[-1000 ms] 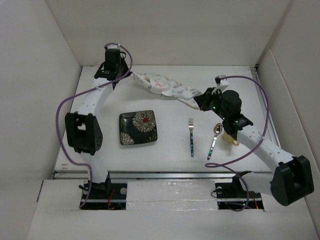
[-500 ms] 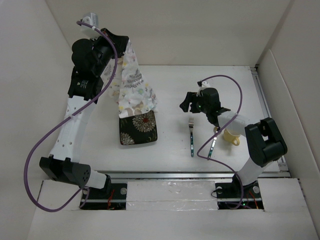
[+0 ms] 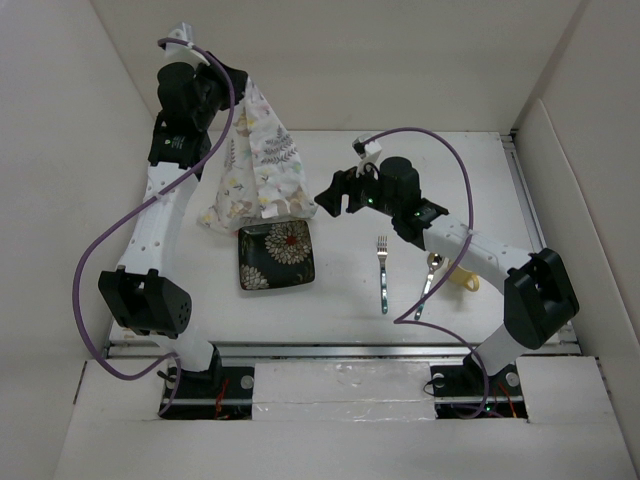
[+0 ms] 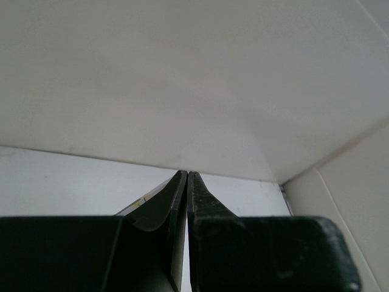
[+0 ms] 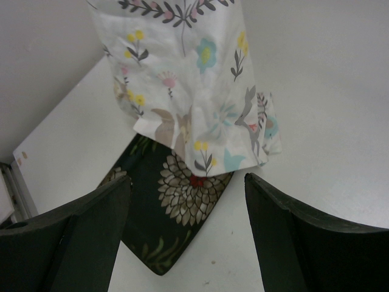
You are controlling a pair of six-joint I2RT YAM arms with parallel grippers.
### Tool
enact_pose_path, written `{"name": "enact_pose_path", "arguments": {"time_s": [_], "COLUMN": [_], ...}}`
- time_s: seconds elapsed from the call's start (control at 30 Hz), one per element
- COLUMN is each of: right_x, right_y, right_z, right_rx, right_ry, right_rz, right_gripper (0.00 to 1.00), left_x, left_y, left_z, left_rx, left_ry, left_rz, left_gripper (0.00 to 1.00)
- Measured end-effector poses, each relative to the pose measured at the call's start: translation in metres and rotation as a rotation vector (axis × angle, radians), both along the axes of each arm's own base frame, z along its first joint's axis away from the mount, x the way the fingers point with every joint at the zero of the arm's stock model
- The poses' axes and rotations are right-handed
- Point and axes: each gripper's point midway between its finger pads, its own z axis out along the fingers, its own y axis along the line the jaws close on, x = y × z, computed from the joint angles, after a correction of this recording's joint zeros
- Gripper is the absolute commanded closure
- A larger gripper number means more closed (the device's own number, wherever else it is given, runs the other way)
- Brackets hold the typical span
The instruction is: Set the dinner table for one person
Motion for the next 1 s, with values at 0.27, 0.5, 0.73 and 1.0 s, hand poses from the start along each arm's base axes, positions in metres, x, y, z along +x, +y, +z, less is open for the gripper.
{"name": "enact_pose_path", "arguments": {"time_s": [0.27,0.5,0.73,1.0], "right_x": [0.003,0.006,0.015,0.027], "right_y": [-0.01,-0.031,-0.064,-0.108], "right_z": [0.071,0.058,0.012,-0.029], "right_rx": [0.005,-0.024,-0.081,-0.138], "right_ry": [-0.132,-0.114,-0.024,0.065], "right_rz": [0.009,-0.02,-0.094,-0.245], "right_gripper": [0.18,0.2,0.76,0.71], "left_x": [-0.027,-0.083,-0.011,-0.036], "left_y": [0.031,-0.003,-0.097,-0.262], "left_z": [0.125,0.138,-0.036,-0.289], "left_rx": [-0.082,-0.224,-0.265,-0.122], "left_ry": [-0.262,-0.408,-0.097,0.418], "left_rz": [0.12,-0.068,-0.227,-0.414], "left_gripper": [1.0,1.0,1.0,0.73]}}
